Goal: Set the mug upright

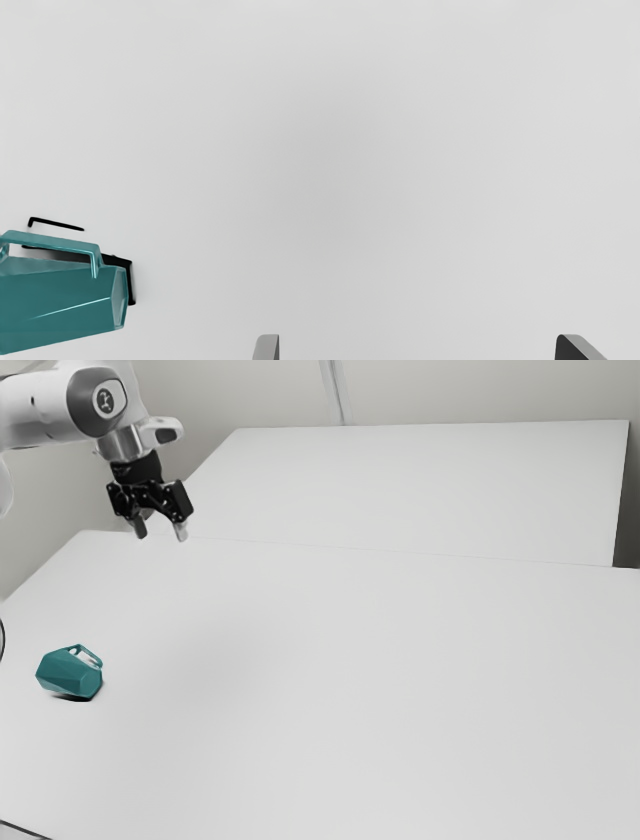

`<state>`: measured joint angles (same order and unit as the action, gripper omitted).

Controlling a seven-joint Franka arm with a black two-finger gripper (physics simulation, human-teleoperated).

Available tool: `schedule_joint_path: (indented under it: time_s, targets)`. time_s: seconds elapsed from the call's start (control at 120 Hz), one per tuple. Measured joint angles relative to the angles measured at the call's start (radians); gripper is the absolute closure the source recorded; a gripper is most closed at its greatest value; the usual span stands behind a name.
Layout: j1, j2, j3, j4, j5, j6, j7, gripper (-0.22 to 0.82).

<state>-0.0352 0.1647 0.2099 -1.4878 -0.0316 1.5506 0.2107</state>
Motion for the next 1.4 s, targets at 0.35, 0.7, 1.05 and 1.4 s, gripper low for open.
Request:
schedule_joint_path:
  time_s: [0.35, 0.7, 1.05, 1.4]
  targets:
    - [0.178, -0.246, 0.016, -0.452, -0.106, 0.312, 0.087, 0.0]
    - [0.833, -0.218, -0.103, -0.637, -0.62, 0.476, 0.605, 0.0]
    - [1.01, 0.01, -0.285, -0.55, -0.76, 0.473, 1.158, 0.0]
    - [1.077, -0.04, -0.301, -0.653, -0.772, 0.524, 1.491, 0.01]
